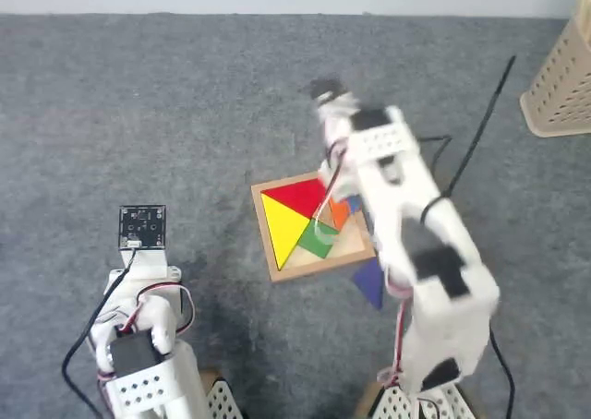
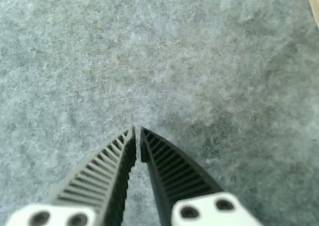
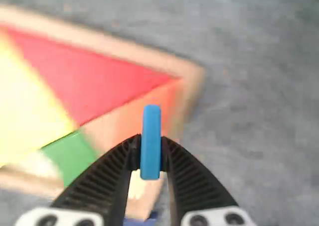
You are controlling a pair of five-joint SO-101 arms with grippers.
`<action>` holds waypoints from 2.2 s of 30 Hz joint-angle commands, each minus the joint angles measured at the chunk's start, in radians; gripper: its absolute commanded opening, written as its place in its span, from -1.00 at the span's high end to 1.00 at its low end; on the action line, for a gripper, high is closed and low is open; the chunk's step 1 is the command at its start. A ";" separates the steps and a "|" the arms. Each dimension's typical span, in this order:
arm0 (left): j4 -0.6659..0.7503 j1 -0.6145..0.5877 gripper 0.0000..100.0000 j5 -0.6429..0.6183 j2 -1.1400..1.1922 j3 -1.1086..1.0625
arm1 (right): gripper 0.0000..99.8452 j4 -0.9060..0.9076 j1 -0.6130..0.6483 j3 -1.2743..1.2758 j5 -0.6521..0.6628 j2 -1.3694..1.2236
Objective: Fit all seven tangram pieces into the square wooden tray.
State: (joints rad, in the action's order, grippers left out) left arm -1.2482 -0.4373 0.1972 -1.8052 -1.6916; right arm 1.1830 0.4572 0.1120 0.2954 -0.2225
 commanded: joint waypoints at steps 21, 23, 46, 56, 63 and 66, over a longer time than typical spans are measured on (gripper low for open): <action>-0.008 -0.003 0.97 0.005 -0.014 0.007 | 0.99 -0.173 0.291 0.420 0.508 0.403; -0.008 -0.003 0.97 0.005 -0.014 0.007 | 0.99 -0.176 0.291 0.427 0.526 0.371; -0.008 -0.003 0.97 0.005 -0.014 0.007 | 0.78 -0.220 0.295 0.422 0.548 0.206; -0.008 -0.003 0.97 0.005 -0.014 0.007 | 0.78 -0.165 0.294 0.408 0.545 0.285; -0.008 -0.003 0.97 0.005 -0.014 0.007 | 0.78 -0.173 0.234 0.408 0.537 0.332; -0.008 -0.003 0.97 0.005 -0.014 0.007 | 0.78 -0.202 0.220 0.407 0.480 0.332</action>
State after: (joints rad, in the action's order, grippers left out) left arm -1.2482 -0.4373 0.1972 -1.8052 -1.6916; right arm 1.0019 0.7073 0.5493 0.8247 0.0445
